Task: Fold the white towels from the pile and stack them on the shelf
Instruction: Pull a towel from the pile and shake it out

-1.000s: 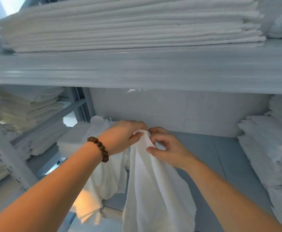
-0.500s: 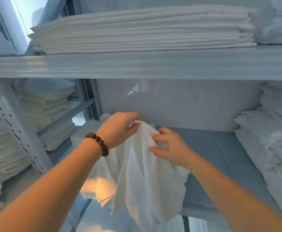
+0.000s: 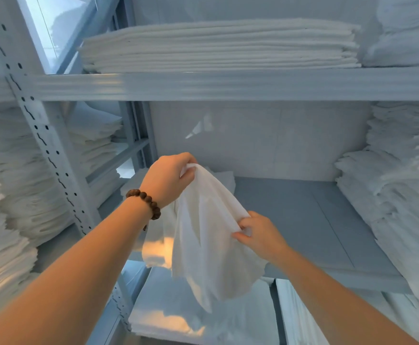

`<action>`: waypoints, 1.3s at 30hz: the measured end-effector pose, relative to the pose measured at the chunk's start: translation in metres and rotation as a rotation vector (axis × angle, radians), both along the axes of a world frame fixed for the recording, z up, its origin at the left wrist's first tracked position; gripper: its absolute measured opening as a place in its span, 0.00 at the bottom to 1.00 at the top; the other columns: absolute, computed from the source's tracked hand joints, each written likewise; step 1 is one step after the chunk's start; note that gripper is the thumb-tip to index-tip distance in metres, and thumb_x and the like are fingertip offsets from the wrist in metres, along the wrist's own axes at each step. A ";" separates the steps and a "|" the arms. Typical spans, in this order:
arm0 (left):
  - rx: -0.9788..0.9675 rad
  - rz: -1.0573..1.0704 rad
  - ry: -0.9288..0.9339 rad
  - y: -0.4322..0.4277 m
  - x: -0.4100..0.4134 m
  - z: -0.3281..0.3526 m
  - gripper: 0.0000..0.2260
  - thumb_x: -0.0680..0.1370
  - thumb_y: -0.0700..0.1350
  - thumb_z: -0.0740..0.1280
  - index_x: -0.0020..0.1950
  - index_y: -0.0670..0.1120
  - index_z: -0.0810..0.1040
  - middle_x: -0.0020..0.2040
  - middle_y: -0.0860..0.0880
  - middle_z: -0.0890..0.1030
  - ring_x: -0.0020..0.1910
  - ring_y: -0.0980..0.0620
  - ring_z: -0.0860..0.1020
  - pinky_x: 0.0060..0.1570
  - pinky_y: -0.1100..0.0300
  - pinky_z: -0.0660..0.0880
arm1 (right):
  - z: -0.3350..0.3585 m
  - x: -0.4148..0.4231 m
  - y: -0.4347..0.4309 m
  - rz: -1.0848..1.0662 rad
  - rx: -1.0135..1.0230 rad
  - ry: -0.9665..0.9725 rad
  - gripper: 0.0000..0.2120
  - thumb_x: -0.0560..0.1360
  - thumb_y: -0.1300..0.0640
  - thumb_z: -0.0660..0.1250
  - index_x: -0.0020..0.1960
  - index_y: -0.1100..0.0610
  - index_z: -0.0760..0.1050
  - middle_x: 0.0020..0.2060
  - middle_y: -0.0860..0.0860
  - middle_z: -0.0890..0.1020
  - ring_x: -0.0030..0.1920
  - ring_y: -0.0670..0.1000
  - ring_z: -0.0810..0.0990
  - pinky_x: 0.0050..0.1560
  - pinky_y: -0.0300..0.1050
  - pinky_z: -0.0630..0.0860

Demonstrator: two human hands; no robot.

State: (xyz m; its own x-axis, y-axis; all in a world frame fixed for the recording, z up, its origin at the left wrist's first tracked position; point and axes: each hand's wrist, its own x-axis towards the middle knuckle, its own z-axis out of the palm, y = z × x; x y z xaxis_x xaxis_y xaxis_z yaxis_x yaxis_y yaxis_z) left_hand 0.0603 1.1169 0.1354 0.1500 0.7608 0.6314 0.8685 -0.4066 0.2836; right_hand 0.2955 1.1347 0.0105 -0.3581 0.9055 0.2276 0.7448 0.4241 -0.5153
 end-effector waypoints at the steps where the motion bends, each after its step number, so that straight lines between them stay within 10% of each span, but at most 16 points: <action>1: 0.003 0.019 -0.010 -0.003 -0.003 0.001 0.06 0.77 0.43 0.62 0.49 0.45 0.78 0.30 0.58 0.70 0.32 0.54 0.71 0.34 0.59 0.65 | -0.005 -0.002 -0.003 -0.014 -0.009 -0.006 0.10 0.72 0.50 0.70 0.42 0.58 0.78 0.45 0.54 0.76 0.45 0.56 0.76 0.46 0.48 0.72; 17: 0.167 0.253 -0.204 -0.052 -0.077 0.036 0.07 0.76 0.41 0.63 0.50 0.43 0.79 0.38 0.49 0.78 0.37 0.50 0.74 0.40 0.60 0.70 | -0.032 -0.034 -0.009 0.025 -0.081 0.022 0.13 0.70 0.57 0.69 0.31 0.51 0.68 0.31 0.48 0.71 0.36 0.52 0.70 0.37 0.43 0.63; 26: 0.112 0.270 -0.167 -0.063 -0.088 0.034 0.06 0.77 0.42 0.63 0.50 0.44 0.79 0.37 0.51 0.76 0.36 0.55 0.73 0.39 0.62 0.69 | -0.066 -0.068 -0.025 0.187 -0.333 0.348 0.09 0.71 0.64 0.69 0.36 0.54 0.73 0.32 0.44 0.76 0.34 0.38 0.73 0.39 0.33 0.68; 39: 0.194 0.387 -0.161 -0.075 -0.130 0.054 0.06 0.76 0.41 0.64 0.48 0.44 0.79 0.35 0.55 0.76 0.34 0.63 0.72 0.35 0.70 0.66 | -0.135 -0.096 -0.039 0.196 -0.484 0.154 0.06 0.73 0.52 0.69 0.38 0.47 0.76 0.47 0.44 0.78 0.46 0.43 0.76 0.48 0.35 0.69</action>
State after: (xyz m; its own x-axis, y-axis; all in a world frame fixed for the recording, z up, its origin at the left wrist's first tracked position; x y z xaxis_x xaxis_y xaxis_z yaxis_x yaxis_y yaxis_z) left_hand -0.0699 1.0420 0.1893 -0.2331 0.6072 0.7596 0.9181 -0.1201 0.3777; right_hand 0.1998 1.0954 -0.1247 -0.5262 0.8394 -0.1358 0.5762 0.2346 -0.7829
